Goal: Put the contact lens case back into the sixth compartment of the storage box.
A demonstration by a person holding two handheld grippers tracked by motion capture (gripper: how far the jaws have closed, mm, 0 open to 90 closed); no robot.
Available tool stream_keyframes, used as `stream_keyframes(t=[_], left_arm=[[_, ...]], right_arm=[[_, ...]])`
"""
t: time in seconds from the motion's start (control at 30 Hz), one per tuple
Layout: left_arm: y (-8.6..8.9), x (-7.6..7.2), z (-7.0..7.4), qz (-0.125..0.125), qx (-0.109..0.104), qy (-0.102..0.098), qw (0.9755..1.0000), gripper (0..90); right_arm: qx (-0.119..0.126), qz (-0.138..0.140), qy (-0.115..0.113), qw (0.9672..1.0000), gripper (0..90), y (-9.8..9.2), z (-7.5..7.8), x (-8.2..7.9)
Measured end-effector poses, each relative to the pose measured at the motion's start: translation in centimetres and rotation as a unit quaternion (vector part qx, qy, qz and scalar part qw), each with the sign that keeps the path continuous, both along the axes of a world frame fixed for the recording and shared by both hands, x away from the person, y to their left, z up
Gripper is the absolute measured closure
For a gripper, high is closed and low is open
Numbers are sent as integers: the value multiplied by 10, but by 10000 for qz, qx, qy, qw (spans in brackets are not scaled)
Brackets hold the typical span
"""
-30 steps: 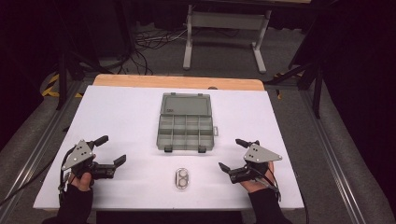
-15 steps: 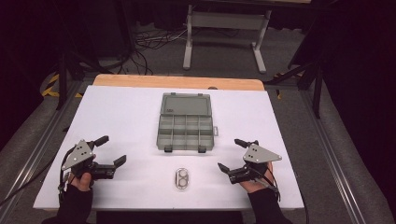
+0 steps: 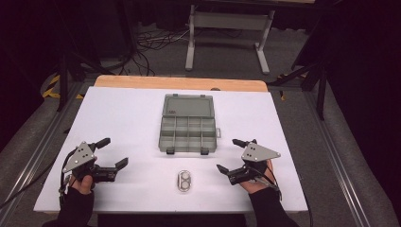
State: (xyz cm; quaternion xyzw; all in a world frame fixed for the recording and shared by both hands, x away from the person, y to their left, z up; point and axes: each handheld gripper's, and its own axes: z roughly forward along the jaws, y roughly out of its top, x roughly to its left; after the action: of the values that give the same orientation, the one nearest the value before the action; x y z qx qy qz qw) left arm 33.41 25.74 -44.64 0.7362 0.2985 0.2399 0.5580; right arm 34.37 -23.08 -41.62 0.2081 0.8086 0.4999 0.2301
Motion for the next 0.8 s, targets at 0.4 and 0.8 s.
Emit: stream_keyframes(t=[0.4, 0.8], left_arm=[[0, 0, 0, 0, 3, -5, 10000, 34], [-1, 0, 0, -10, 14, 11, 10000, 34]], right_arm=[[-304, 458, 8, 9985, 11, 33, 13, 10], [-382, 829, 34, 9958, 11, 55, 19, 16]])
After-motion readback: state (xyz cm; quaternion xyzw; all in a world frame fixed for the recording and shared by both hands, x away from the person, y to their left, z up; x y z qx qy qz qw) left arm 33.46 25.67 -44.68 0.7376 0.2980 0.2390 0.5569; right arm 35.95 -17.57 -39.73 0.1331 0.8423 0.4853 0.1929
